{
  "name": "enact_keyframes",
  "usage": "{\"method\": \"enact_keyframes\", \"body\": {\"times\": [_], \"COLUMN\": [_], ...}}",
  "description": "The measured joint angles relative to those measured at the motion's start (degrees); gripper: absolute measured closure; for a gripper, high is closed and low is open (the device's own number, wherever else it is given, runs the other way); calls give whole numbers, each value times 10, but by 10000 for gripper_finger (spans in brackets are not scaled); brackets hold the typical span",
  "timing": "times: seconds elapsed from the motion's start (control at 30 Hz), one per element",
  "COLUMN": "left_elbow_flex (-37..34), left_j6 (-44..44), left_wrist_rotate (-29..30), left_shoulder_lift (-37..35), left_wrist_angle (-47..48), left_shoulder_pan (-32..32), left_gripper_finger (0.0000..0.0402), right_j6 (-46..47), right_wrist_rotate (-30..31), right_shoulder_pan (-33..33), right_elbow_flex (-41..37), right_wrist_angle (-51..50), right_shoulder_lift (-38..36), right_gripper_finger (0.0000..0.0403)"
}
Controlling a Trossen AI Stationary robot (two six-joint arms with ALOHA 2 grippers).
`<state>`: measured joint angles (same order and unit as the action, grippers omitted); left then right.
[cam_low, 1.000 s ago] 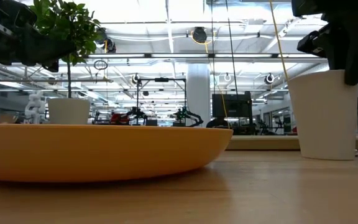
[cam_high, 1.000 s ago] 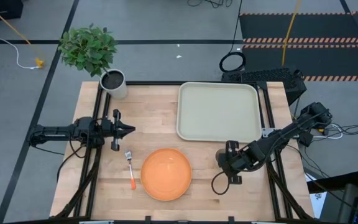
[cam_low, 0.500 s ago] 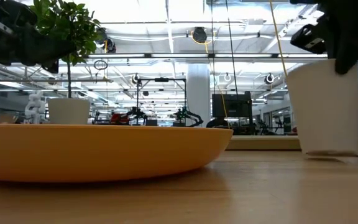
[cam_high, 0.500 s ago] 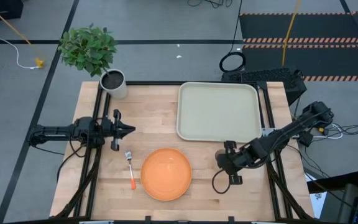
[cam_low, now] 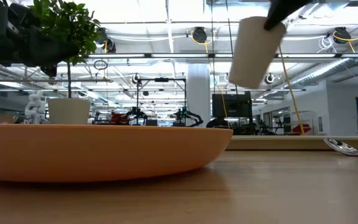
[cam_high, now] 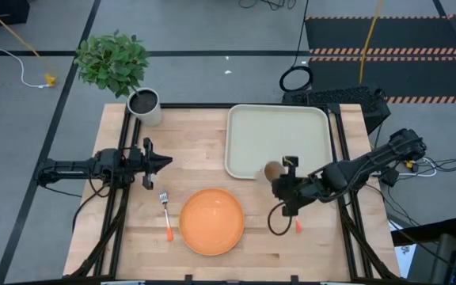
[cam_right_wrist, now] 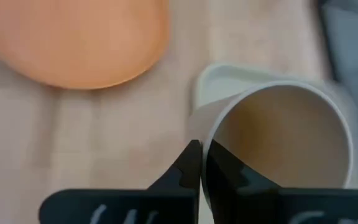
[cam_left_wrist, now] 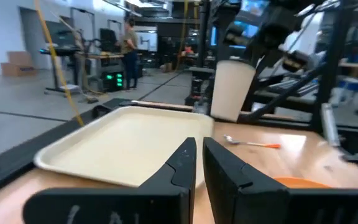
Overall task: Pick and place plate/cup/fork/spoon on tray
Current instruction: Put the white cup on the top right of the gray tray
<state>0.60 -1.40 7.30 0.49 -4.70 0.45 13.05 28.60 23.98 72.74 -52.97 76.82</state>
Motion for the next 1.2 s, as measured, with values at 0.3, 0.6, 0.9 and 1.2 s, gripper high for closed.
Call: {"method": "enact_keyframes", "body": {"times": [0.3, 0.6, 0.9, 1.2], "left_elbow_flex": [0, 0, 0, 0], "left_j6": [64, 52, 28, 38], "left_wrist_rotate": [19, 19, 19, 19], "left_shoulder_lift": [0, 0, 0, 0], "left_wrist_angle": [-36, -41, -40, -41], "left_shoulder_pan": [0, 0, 0, 0], "left_gripper_finger": [369, 369, 369, 369], "right_j6": [-69, -84, -161, -196], "right_wrist_rotate": [58, 49, -36, -94], "right_shoulder_pan": [-82, -201, -361, -537], "right_elbow_flex": [13, -10, -13, -13], "right_wrist_angle": [-37, -47, -39, -42], "right_shoulder_lift": [0, 0, 0, 0], "right_gripper_finger": [402, 403, 403, 403]}}
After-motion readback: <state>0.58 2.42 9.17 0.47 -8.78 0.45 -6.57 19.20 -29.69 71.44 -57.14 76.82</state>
